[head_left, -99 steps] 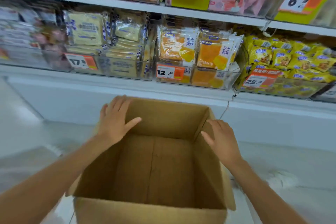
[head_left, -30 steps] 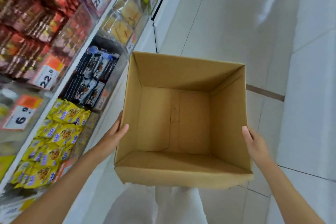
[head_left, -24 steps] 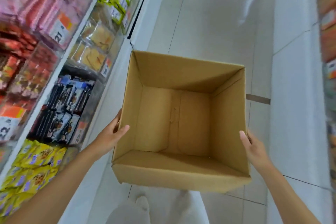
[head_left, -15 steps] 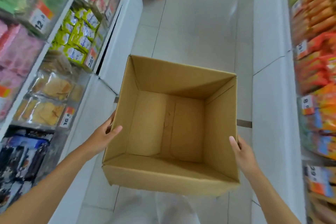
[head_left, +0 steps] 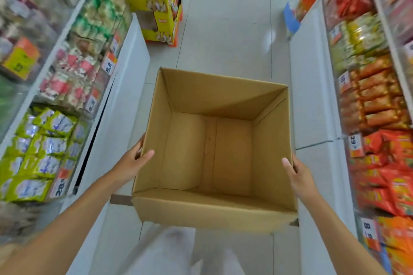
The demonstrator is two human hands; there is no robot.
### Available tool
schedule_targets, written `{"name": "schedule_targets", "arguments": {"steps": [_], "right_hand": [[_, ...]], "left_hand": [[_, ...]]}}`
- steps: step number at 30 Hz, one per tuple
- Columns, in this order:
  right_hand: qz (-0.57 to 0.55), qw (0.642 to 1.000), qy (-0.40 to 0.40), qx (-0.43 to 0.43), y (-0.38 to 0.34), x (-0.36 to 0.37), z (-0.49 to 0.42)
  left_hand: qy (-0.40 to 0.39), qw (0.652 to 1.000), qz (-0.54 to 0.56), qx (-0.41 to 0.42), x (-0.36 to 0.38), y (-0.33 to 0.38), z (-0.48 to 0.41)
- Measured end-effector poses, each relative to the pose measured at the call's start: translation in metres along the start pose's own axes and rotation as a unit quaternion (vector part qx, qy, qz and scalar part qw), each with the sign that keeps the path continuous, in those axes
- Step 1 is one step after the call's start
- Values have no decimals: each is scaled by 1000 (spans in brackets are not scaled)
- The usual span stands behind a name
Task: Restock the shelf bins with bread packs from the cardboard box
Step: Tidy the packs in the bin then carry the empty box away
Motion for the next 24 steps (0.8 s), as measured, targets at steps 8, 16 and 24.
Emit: {"name": "schedule_targets", "arguments": {"steps": [8, 16, 24], "right_hand": [[-18, 1000, -7, -13, -160, -50, -167], [-26, 999, -33, -10, -309, -105, -385], [-17, 999, -9, -26, -489, -192, -571]], "left_hand": [[-9, 1000, 13, -4, -58, 136, -192], [7, 1000, 10, -16, -84, 269, -427], [29, 996, 79, 7, -119, 428, -621]]}}
Point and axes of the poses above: each hand's wrist, its own z-axis away from the middle knuckle, its own x-axis out of the palm, y = z × x, the point moved 8 cm from there along -z, towards the middle knuckle, and after that the axes turned 9 degrees about x, right-handed, at the moved point
